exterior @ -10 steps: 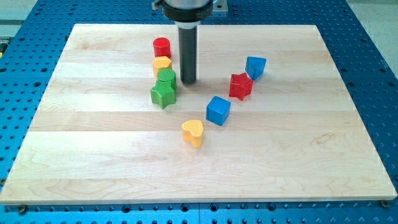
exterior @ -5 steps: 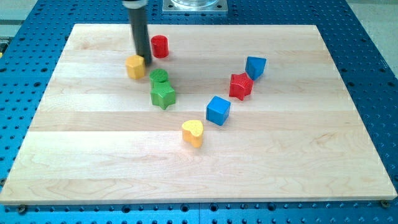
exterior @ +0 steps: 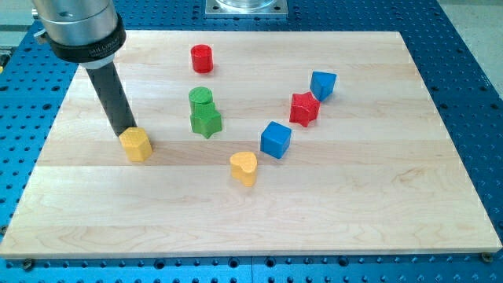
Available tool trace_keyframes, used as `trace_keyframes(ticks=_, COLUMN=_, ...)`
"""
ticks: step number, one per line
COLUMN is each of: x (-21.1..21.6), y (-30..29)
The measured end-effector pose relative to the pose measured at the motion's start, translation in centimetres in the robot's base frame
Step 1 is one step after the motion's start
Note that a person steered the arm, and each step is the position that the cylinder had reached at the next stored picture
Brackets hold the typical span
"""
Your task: Slide the yellow hexagon into the yellow heart
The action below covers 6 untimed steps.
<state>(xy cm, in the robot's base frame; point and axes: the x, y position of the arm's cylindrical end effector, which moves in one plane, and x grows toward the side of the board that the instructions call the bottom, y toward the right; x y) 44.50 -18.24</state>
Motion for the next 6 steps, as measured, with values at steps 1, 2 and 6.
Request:
trace_keyframes(ticks=1, x=1.5, y=4.4)
trace_keyframes(ticks=2, x=0.8, y=2.3)
trace_keyframes(ticks=6, x=4.6, y=7.3)
